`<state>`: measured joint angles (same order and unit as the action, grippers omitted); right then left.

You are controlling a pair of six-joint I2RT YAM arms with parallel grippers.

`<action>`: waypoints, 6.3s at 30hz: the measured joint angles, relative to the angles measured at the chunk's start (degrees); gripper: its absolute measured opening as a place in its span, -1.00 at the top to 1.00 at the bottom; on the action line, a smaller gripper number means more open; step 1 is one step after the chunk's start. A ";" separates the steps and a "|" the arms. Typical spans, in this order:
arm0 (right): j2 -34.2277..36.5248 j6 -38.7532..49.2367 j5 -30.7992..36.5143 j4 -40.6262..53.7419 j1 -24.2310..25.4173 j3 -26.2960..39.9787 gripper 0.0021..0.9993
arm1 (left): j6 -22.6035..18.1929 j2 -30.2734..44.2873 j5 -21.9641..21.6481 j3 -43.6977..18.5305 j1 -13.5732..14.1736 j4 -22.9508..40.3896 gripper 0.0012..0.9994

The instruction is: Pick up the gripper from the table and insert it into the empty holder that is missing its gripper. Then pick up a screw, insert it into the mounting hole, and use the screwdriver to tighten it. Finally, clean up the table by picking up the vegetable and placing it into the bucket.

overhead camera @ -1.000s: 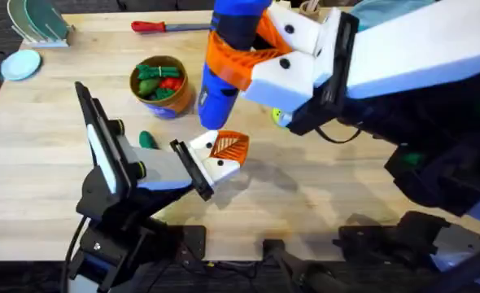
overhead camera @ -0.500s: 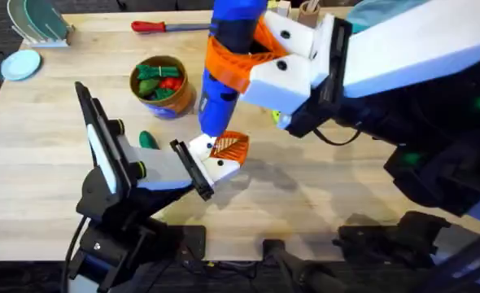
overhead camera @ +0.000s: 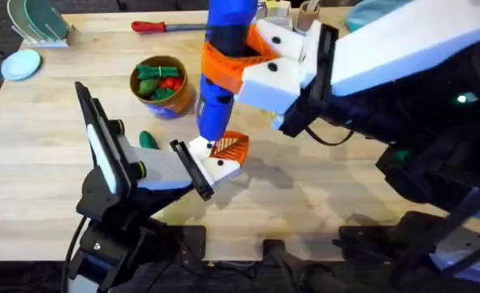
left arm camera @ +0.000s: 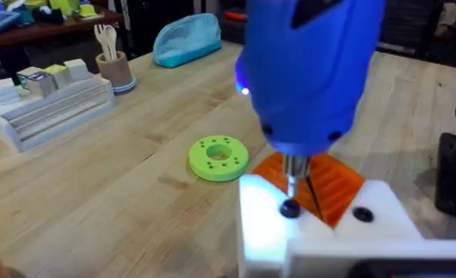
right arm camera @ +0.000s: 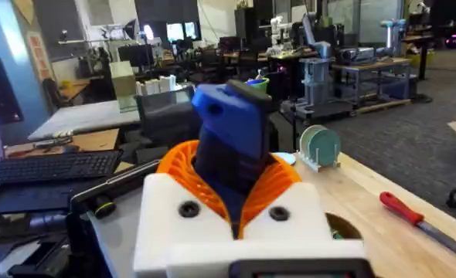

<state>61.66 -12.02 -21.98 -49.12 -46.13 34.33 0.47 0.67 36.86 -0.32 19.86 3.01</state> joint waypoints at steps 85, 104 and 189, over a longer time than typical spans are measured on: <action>17.61 77.19 49.26 59.82 35.01 -0.02 0.84 | 0.00 0.02 -0.24 -0.01 0.00 0.00 0.99; 18.70 73.92 52.90 59.74 31.47 2.60 -0.98 | 0.00 0.02 -0.46 0.01 0.00 0.00 0.99; -10.07 25.71 32.79 61.79 28.02 2.60 -0.98 | 33.07 75.62 -42.59 -41.35 -24.21 45.42 -0.98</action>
<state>51.59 13.69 10.81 12.67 -18.11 36.93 33.54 76.29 -5.73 -41.67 -4.35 48.42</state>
